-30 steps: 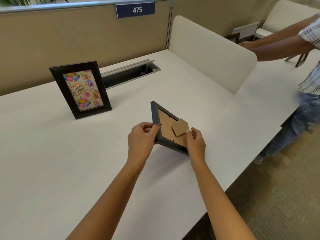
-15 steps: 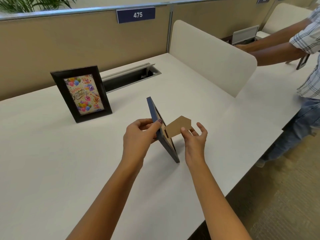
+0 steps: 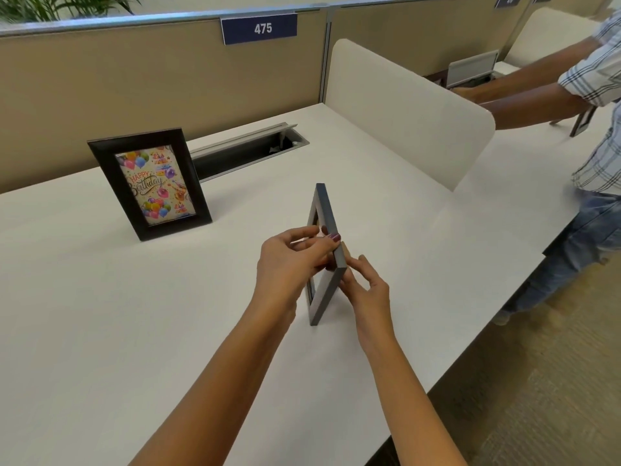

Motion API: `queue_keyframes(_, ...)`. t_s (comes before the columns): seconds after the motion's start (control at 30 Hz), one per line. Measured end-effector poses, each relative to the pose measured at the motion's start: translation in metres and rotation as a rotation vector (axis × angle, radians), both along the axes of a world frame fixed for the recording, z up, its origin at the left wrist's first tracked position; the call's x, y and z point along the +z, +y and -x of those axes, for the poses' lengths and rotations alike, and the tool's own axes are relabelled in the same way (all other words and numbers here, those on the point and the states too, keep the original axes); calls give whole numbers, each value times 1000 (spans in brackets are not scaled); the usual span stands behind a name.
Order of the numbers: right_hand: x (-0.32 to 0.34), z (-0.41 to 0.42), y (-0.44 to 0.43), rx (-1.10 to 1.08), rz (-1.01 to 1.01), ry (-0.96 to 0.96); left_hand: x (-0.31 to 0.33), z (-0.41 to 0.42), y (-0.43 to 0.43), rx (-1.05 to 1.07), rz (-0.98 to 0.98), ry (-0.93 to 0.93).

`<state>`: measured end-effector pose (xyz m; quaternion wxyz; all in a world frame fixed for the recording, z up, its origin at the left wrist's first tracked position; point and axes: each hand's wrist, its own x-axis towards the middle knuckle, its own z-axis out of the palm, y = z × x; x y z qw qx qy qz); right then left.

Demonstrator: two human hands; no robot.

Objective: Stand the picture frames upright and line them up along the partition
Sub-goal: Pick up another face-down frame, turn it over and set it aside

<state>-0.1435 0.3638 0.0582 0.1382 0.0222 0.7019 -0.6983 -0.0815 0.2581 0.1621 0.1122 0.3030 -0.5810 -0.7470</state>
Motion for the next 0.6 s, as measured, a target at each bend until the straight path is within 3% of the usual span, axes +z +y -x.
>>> queue_keyframes(0.1, 8, -8, 7, 62, 74, -28, 0, 4, 3, -1, 17, 2)
queue_keyframes(0.37, 10, -30, 16, 293, 154, 113, -2, 18, 15, -37, 202, -29)
queue_keyframes(0.6, 3, -21, 16, 160, 196, 132, -12, 20, 17, -80, 226, -14)
